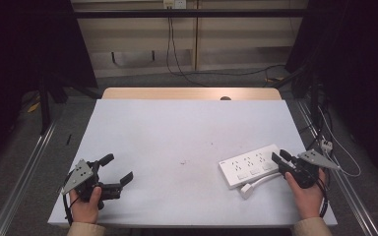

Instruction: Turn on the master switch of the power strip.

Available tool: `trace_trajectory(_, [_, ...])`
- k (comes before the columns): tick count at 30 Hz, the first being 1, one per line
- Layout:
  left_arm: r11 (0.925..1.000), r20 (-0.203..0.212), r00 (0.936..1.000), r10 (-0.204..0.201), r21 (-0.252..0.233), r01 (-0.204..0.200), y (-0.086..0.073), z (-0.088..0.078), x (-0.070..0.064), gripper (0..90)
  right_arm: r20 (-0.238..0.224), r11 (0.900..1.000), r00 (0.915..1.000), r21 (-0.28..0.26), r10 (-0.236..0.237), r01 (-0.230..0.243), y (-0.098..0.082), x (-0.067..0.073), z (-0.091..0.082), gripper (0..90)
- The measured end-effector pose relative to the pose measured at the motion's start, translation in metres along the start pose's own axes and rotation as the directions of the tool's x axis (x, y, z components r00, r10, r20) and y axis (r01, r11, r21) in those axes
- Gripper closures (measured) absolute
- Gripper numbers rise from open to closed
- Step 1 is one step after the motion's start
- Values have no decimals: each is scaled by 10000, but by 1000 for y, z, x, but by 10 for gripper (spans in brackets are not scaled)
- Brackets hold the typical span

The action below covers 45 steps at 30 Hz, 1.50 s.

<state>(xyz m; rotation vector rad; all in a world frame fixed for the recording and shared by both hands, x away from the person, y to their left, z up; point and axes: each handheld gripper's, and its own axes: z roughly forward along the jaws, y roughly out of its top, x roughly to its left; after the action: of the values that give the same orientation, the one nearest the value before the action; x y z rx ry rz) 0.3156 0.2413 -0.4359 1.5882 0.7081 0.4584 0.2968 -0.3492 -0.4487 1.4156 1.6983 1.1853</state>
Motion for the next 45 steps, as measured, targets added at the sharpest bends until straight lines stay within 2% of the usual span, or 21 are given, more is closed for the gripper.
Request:
trace_trajectory(13, [10000, 6, 10000, 12, -18, -12, 0, 0, 0, 35, 190, 9998, 9997, 167, 144, -147, 2, -4, -2, 754])
trace_trajectory(21, [10000, 16, 10000, -55, -68, 56, 0, 0, 0, 35, 362, 9991, 9989, 267, 308, -318, 1, -7, -3, 795])
trace_trajectory(45, [10000, 11, 10000, -4, -2, 4, 0, 0, 0, 35, 635, 9976, 9975, 602, 295, -334, -1, -12, -3, 885])
